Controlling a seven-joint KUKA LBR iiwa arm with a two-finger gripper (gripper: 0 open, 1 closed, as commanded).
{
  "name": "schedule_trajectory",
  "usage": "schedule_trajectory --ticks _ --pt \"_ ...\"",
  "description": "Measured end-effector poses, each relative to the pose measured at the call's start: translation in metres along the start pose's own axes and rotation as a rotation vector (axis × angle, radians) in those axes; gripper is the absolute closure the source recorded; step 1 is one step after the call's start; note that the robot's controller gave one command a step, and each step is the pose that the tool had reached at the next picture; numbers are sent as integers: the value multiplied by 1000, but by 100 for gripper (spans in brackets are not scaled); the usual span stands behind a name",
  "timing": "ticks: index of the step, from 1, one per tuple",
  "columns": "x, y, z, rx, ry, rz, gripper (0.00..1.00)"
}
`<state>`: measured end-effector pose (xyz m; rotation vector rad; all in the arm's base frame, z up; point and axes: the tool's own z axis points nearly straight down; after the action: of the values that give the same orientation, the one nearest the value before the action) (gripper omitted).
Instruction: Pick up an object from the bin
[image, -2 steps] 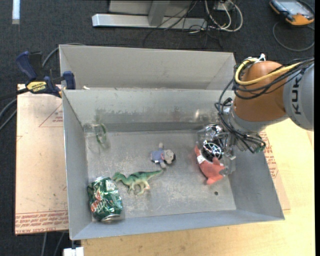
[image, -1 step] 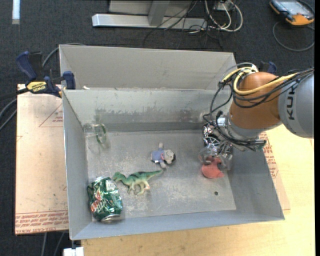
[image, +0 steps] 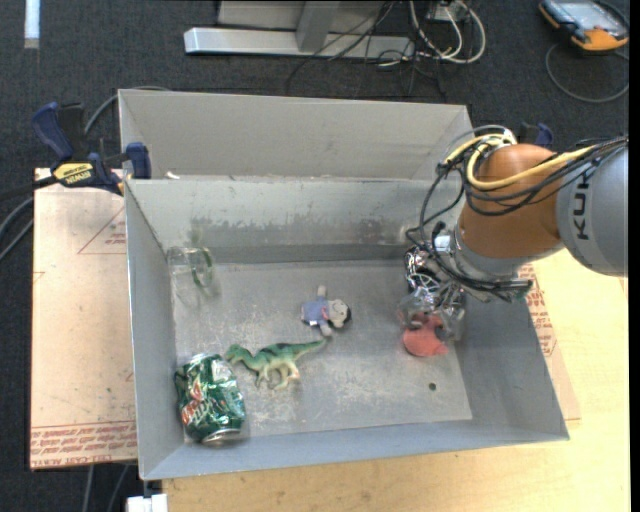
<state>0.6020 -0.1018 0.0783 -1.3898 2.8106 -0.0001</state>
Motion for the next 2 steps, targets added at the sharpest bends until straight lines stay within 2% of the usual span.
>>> schedule_trajectory --ticks 1,2 --pt "-1 -2 -48 6 -4 -37 100" --pt "9 9 -101 6 -5 -46 100"
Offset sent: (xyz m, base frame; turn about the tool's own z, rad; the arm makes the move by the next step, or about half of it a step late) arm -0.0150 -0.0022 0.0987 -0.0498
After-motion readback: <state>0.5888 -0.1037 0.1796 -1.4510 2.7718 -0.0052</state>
